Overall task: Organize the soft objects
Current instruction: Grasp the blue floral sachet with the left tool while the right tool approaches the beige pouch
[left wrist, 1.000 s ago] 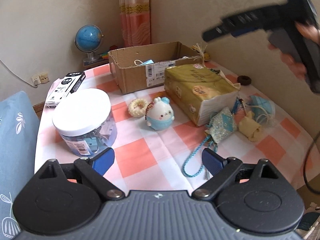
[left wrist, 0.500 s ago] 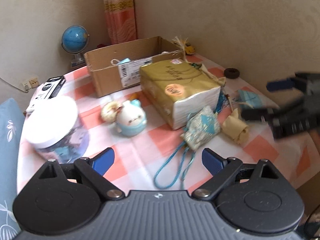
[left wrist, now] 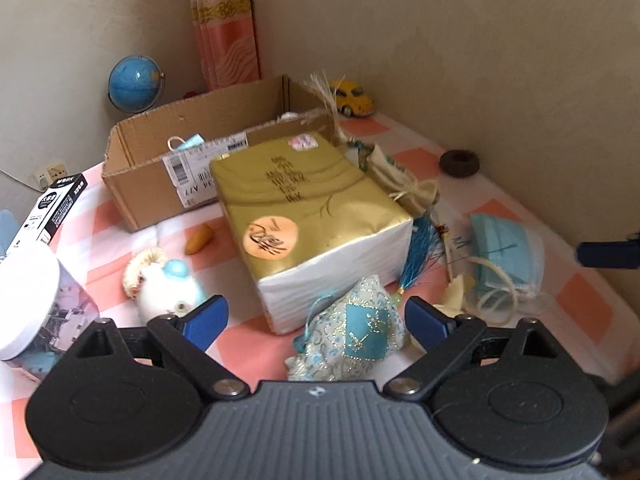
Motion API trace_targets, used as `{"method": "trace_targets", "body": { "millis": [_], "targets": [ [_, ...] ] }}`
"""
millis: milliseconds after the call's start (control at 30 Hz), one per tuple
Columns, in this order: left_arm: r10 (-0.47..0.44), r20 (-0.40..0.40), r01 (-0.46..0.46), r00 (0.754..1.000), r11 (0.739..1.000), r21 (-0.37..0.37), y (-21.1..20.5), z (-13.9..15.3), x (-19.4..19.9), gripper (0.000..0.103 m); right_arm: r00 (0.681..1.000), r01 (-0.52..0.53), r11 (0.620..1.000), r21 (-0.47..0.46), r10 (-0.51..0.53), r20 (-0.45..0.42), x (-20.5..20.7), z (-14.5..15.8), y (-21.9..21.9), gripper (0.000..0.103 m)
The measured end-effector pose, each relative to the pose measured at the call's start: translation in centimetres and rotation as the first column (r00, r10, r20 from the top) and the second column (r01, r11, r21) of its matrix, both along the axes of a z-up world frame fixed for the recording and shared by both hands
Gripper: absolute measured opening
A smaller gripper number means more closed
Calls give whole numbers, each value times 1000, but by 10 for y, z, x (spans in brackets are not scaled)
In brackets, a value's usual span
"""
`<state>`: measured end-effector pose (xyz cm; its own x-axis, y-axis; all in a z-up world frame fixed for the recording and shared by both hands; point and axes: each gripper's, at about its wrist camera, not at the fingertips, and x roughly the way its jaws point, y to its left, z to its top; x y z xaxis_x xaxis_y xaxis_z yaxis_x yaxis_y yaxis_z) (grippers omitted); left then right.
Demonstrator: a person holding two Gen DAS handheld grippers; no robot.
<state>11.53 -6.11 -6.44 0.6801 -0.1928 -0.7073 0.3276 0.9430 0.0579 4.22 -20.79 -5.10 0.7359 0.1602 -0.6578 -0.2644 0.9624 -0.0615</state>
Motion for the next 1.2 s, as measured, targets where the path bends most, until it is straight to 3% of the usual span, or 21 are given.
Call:
{"method": "trace_targets", "body": {
  "millis": [100,267,633,767,900,1200],
  "targets": [
    [32,-19,-31,999,999,36,-1,-9,4,95,1000,0,1000,13,0,6,-3,2,-4,103],
    [73,-53,-72,996,997,23,19,-13,-3,95,1000,-3,999,35,3,8,-4,3,-8,103],
    [176,-43,-172,983,981,88,59,-6,-28,96,1000,-29,999,37,29,1,-8,0,-1,103],
    [142,-22,-141,990,989,54,52,5,-42,96,999,-35,999,34,35,-1,-9,-1,0,103],
    [162,-66,-158,985,986,60,42,-7,-36,96,999,-35,998,43,36,-10,-7,-3,-2,103],
    [275,-83,-277,958,961,-21,48,-19,-23,96,999,-26,999,29,27,-22,2,-9,-6,103]
  ]
}}
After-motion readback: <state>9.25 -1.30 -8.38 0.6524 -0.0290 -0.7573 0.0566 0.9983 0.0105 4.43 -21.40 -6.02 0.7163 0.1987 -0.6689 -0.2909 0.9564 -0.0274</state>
